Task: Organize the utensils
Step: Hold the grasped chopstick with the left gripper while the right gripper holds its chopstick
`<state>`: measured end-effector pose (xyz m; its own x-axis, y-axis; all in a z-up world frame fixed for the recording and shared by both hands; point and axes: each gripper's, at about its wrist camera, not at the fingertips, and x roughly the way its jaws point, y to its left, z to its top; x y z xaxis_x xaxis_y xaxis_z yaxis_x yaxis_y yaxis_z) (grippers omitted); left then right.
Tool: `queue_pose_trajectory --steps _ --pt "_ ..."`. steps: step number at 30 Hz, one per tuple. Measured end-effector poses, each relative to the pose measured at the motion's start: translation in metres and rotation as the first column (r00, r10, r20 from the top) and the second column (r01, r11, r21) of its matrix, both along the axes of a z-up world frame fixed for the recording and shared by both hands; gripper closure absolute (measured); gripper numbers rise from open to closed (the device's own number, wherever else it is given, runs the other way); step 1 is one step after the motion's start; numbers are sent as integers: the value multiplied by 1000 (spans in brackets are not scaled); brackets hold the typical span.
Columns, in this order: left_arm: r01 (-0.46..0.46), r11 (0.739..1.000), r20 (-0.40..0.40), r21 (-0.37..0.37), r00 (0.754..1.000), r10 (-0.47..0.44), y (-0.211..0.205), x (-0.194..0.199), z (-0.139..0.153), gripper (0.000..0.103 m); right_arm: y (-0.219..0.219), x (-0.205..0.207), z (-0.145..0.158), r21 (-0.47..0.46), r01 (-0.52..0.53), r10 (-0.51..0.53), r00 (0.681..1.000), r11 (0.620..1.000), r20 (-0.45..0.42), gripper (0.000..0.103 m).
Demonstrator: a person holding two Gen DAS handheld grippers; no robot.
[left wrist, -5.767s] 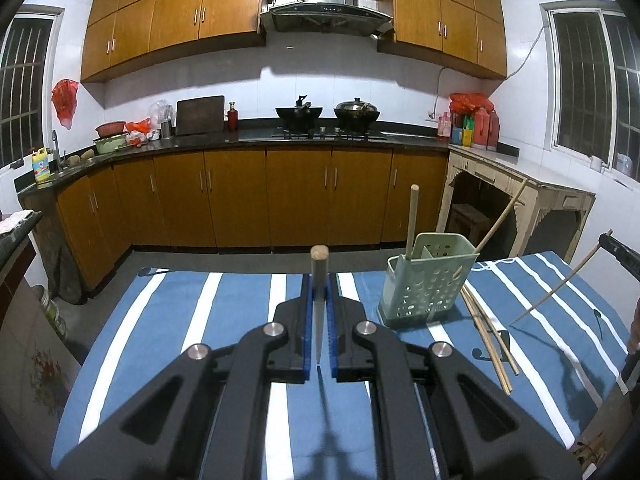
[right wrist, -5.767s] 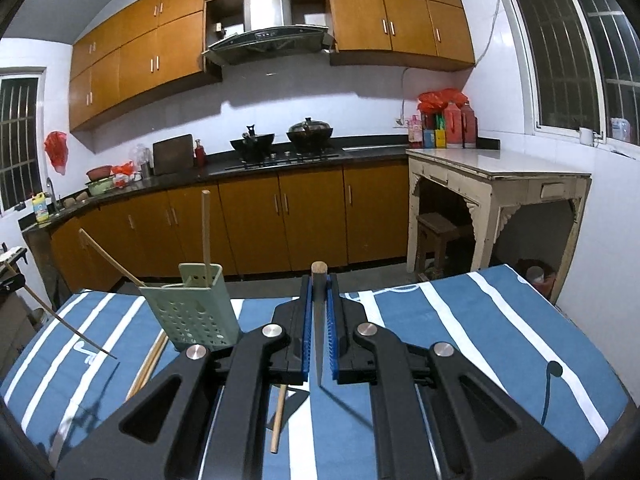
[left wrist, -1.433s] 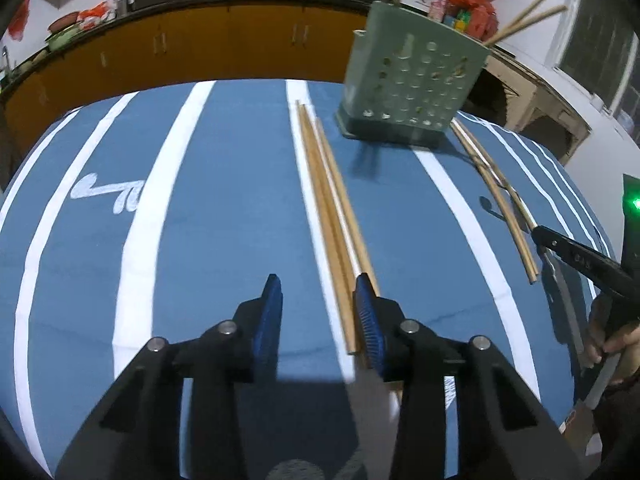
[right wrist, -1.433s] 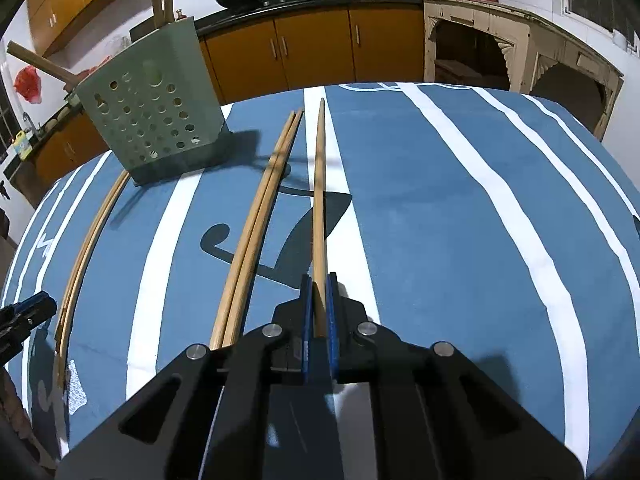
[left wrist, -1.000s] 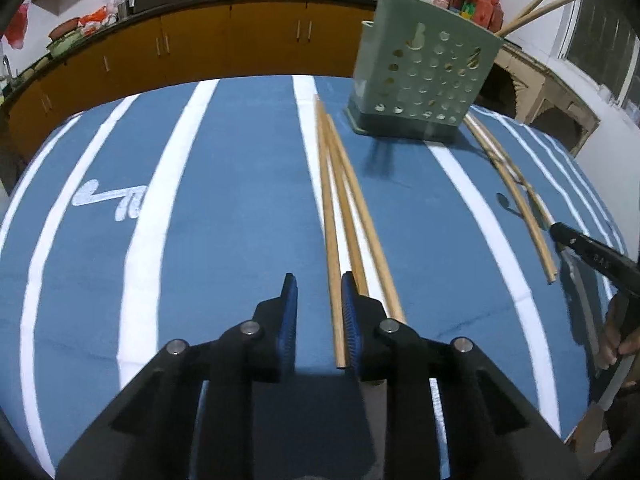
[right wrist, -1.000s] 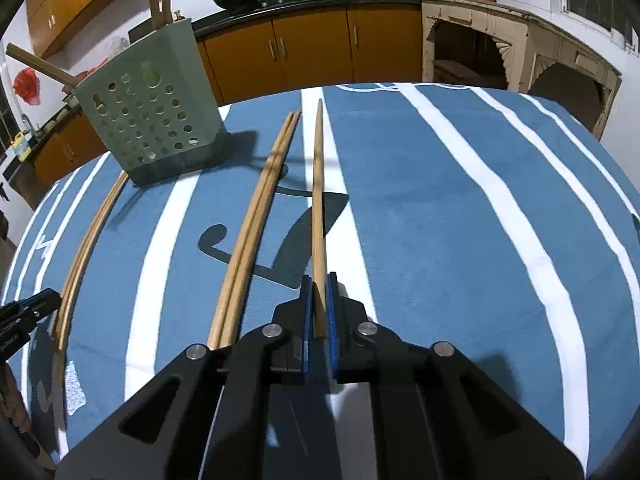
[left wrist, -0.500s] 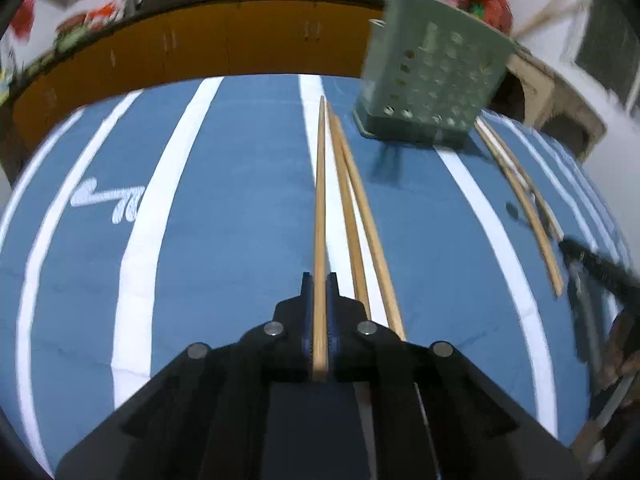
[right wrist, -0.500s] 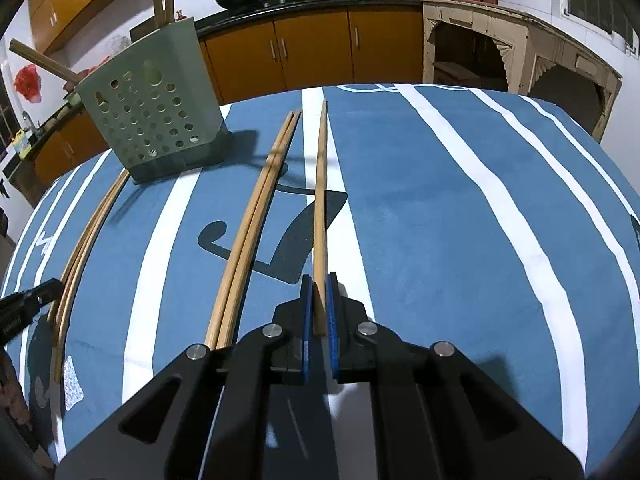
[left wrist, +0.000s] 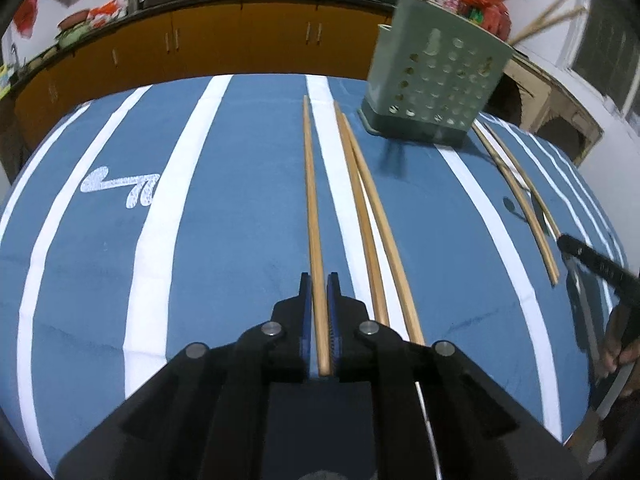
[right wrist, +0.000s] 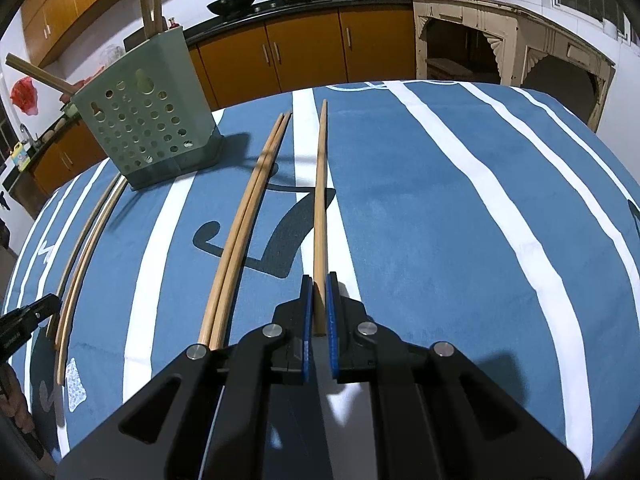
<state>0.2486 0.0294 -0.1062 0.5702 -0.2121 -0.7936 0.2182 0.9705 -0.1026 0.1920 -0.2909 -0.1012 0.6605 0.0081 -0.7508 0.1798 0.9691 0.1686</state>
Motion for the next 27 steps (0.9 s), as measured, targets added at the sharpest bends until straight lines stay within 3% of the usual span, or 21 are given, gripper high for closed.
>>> queue_pose_trajectory --steps 12,27 --pt "36 998 43 59 998 -38 -4 -9 -3 91 1 0 0 -11 -11 10 1000 1000 -4 95" --pt "0 1000 31 30 1000 -1 -2 -8 -2 95 -5 -4 5 33 -11 10 1000 999 18 96"
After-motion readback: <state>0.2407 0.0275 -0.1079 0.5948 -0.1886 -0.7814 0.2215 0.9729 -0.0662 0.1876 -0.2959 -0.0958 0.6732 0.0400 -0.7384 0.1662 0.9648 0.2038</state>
